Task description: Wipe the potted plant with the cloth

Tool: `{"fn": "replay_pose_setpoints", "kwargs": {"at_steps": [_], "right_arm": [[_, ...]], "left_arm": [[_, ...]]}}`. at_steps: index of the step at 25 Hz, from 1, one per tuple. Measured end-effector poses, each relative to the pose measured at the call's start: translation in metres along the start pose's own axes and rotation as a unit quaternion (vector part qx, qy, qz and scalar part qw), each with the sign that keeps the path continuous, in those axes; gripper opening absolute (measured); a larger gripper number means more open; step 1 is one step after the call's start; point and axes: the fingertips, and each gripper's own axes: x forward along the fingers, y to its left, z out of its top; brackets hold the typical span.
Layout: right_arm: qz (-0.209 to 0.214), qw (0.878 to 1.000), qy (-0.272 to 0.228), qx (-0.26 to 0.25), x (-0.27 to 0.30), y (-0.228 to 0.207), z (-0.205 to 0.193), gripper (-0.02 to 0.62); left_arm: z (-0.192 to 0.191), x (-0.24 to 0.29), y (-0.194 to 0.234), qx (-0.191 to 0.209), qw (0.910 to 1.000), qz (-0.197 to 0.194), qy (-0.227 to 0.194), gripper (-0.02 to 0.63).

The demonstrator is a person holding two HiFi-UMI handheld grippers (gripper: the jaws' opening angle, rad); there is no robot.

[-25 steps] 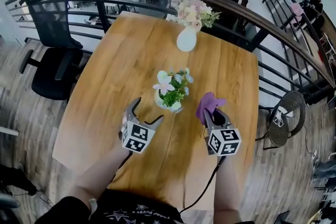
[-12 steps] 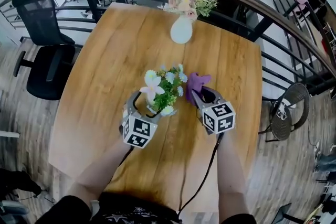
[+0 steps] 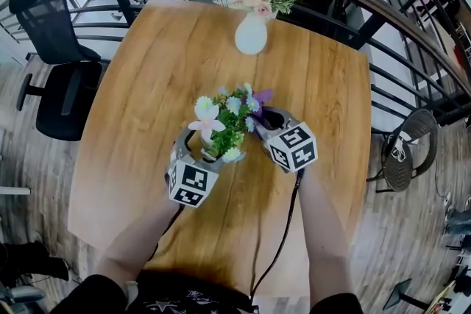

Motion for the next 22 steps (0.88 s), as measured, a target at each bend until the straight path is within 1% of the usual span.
{"fn": "replay_pose_setpoints", "kwargs": {"at_steps": [1, 2, 6, 7, 11, 15, 22], "right_arm": [[0.007, 1.0, 0.003, -0.01, 0.003, 0.003, 0.0, 0.084], [0.016, 1.0, 0.006, -0.021, 0.006, 0.006, 0.0, 0.084], [0.064, 0.996, 0.022, -0.063, 0.014, 0.024, -0.002, 0.084], [0.072, 0.995, 0.025, -0.069, 0.014, 0.028, -0.003, 0.074], [0.09, 0.991, 0.033, -0.088, 0.012, 0.036, -0.007, 0.074], [0.107, 0.988, 0.044, -0.104, 0.003, 0.048, -0.014, 0.077], [0.135, 0.983, 0.06, -0.109, -0.012, 0.085, -0.035, 0.078]], "left_arm": [[0.0, 0.0, -0.001, -0.002, 1.0, -0.003, 0.0, 0.434], [0.0, 0.0, -0.001, -0.004, 1.0, -0.006, -0.001, 0.425], [0.0, 0.001, 0.0, -0.004, 0.9998, -0.015, -0.008, 0.42], [0.001, 0.002, 0.0, -0.001, 0.9997, -0.018, -0.015, 0.42], [0.011, -0.001, 0.001, 0.014, 0.9986, -0.025, -0.045, 0.417], [0.009, -0.003, 0.002, 0.019, 0.998, -0.039, -0.046, 0.417], [0.006, -0.007, 0.001, 0.033, 0.9959, -0.073, -0.043, 0.414]]}}
